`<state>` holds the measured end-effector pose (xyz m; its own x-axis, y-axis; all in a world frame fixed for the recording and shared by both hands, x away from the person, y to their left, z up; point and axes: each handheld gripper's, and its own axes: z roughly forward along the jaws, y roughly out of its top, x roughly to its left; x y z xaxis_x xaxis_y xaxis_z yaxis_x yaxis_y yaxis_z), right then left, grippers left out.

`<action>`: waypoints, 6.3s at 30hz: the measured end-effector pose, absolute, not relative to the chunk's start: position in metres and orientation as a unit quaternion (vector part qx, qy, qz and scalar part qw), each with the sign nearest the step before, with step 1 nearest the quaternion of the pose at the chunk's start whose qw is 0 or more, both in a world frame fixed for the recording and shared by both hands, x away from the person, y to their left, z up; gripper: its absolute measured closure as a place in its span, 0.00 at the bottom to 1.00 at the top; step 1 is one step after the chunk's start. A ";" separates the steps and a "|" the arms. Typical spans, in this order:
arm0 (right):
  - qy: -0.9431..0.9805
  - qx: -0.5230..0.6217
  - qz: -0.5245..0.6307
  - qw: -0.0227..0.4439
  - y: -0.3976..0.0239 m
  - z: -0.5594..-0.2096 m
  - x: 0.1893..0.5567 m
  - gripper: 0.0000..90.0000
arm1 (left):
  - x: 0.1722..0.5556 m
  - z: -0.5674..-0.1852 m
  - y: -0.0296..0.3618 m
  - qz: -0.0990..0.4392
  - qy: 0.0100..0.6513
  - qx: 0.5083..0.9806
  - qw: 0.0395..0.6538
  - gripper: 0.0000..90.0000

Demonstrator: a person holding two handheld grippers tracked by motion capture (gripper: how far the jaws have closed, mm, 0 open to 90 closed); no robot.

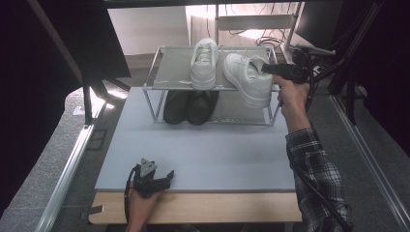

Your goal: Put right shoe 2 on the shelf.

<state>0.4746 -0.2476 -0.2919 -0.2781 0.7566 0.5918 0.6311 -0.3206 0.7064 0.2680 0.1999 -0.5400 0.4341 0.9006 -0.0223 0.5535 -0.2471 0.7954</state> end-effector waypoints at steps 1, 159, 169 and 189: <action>0.578 0.598 0.552 0.056 -0.245 -0.293 0.476 0.92 | 0.268 -0.540 0.200 0.228 0.481 0.756 0.381 0.16; 0.655 0.485 0.575 0.077 -0.190 -0.370 0.441 1.00 | 0.268 -0.540 0.200 0.228 0.482 0.757 0.379 0.16; 0.651 0.491 0.573 0.084 -0.178 -0.371 0.453 1.00 | 0.268 -0.540 0.200 0.228 0.482 0.757 0.379 0.16; 0.650 0.496 0.569 0.086 -0.173 -0.373 0.460 1.00 | 0.268 -0.540 0.200 0.228 0.482 0.756 0.379 0.16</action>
<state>0.4595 -0.1732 -0.3732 -0.4937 0.7429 0.4521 0.5467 -0.1392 0.8257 0.2676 0.1997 -0.5398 0.4323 0.9015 -0.0205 0.5557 -0.2484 0.7934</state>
